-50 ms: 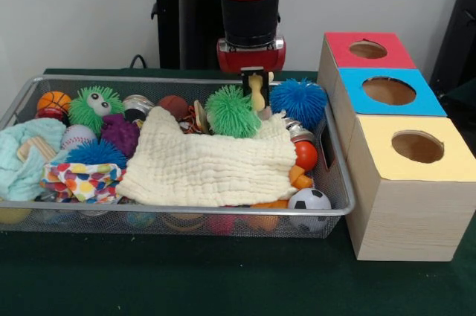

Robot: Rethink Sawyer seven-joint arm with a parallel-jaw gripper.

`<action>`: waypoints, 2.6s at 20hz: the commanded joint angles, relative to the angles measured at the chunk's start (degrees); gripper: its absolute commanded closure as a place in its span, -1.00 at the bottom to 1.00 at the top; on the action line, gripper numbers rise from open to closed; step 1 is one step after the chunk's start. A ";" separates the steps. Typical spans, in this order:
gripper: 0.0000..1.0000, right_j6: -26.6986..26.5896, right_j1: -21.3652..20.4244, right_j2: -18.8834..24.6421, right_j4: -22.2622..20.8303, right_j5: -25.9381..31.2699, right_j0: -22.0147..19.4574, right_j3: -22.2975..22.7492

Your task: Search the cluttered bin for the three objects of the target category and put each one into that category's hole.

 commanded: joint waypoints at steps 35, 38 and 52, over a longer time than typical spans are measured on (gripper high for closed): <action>-1.00 7.90 3.47 1.27 -0.49 -17.65 -3.19 -9.55; -1.00 7.73 3.44 3.58 -1.41 -17.96 -4.93 -9.11; -1.00 9.05 -2.59 2.24 4.53 -7.33 -2.86 -6.27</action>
